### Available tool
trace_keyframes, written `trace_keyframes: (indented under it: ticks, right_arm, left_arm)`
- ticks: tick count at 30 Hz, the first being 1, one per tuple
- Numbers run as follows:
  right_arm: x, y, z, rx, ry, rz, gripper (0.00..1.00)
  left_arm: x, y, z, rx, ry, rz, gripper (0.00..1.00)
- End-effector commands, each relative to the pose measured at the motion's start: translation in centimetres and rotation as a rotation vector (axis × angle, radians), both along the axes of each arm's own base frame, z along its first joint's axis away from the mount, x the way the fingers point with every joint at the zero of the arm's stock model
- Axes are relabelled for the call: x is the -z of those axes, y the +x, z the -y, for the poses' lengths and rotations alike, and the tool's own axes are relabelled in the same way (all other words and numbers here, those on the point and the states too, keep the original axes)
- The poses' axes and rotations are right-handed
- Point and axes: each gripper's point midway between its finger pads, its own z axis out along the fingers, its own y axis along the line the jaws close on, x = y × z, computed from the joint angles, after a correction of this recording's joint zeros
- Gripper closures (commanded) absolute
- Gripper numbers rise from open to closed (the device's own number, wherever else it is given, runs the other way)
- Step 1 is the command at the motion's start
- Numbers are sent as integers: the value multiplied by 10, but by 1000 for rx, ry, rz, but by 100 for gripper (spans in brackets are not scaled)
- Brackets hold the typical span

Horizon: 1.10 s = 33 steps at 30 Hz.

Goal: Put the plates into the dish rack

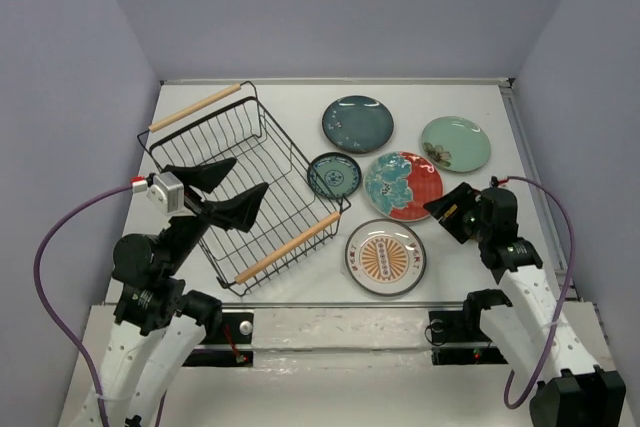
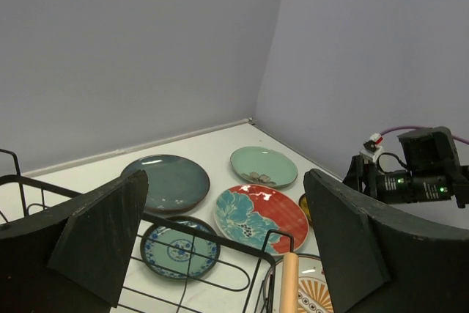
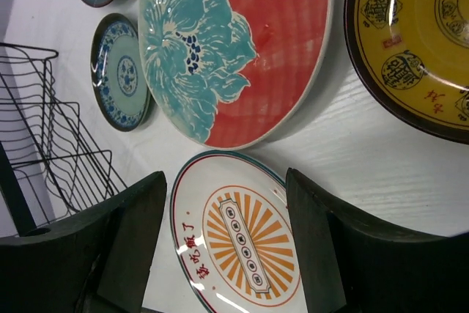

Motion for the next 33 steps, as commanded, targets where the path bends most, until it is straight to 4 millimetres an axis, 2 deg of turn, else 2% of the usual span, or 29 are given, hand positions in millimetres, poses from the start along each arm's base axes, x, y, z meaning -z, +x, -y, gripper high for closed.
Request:
trace_keyframes:
  ticks: [1,10,15,16,19,22,24,28,32,33]
  right_arm:
    - [-13,21,4,125,114,84,29]
    - [20,36,12,246,173,52,31]
    - [33,44,6,220,182,28,31]
    - [38,42,3,201,181,11,32]
    - [39,36,-7,110,171,21,32]
    - [46,22,-20,-14,150,1,27]
    - [62,6,-21,-74,105,-70,23]
    - [77,-12,-20,-91,80,-139,21]
    - [75,-6,-13,-20,87,-101,20]
    - [69,2,-12,-7,93,-59,21]
  left_arm:
    - [-20,-13,-2,13,-3,83,1]
    - [-22,-20,3,49,2,102,1]
    - [-22,-22,4,59,3,107,1]
    - [-22,-22,5,60,3,107,1]
    - [-22,-22,5,59,2,106,1]
    - [-22,-22,5,61,2,103,1]
    - [-22,-21,5,61,2,103,1]
    - [-21,-22,5,63,3,103,1]
    - [-22,-22,6,64,3,104,1]
    - [-21,-21,6,64,4,102,1]
